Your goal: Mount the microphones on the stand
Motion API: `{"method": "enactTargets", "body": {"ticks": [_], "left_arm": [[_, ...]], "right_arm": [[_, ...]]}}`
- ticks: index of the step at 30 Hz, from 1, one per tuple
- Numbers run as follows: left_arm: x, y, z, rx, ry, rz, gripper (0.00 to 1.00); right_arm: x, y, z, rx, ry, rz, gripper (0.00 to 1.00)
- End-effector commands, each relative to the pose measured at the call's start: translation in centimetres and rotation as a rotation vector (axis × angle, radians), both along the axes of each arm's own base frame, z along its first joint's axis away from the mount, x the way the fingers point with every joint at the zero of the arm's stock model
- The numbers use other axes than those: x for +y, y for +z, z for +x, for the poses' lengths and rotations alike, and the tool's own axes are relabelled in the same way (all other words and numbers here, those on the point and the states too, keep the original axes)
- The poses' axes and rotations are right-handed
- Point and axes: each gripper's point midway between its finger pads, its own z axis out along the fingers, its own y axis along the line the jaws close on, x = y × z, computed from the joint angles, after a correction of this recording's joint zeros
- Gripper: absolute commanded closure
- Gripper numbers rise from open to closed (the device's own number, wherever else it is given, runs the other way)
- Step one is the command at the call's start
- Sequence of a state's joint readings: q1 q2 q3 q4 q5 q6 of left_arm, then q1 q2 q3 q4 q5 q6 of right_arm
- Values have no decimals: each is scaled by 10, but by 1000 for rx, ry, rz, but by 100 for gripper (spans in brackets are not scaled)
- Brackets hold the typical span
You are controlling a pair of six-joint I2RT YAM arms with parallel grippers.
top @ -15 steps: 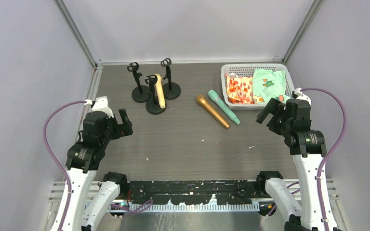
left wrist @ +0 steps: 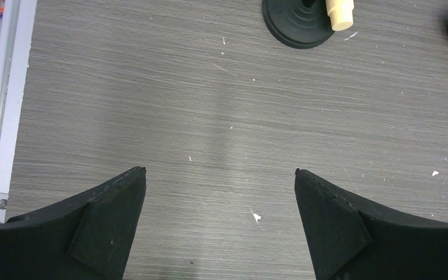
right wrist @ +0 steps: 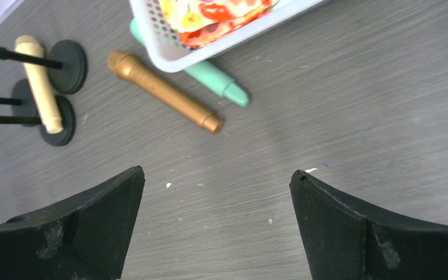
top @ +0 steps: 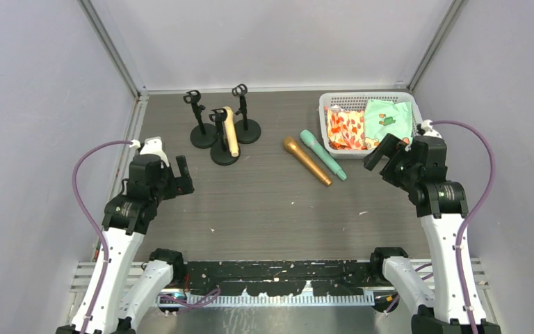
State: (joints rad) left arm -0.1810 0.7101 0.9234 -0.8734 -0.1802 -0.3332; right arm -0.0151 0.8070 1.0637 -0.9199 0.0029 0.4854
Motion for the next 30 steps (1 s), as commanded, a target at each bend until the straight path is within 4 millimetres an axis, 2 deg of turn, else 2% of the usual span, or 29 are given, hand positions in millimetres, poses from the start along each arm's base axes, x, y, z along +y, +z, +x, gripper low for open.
{"method": "enactTargets", "body": {"ticks": [1,4,7,10,14,19,20,21,27,30], "left_arm": [[1,3,2,-18,7,-2,0],[0,3,2,-20,2,-8,0],[-1,2,3,-19,-4,-12,0],[-2,2,3,-17,-7,-15,0],[-4,1,4,-13,-13,-21,0],[-4,0,4,-10,-13,-23,0],[-4,0,4,-10,-14,-22,0],[-4,0,4,-10,-14,-20,0],[-3,1,4,-12,-5,-19,0],[-3,1,3,-14,-6,-18,0]], "right_arm": [[31,19,38,-80,106,151,0],[46,14,57,-67,155,206,2],[83,8,75,-46,237,137,2],[126,3,91,-39,333,84,1],[191,-5,118,-63,449,145,1],[258,-29,155,-82,504,227,2],[273,-42,162,-70,517,240,3],[285,-46,168,-76,523,255,4],[347,-74,207,-118,550,336,11],[371,-87,221,-125,555,369,13]]}}
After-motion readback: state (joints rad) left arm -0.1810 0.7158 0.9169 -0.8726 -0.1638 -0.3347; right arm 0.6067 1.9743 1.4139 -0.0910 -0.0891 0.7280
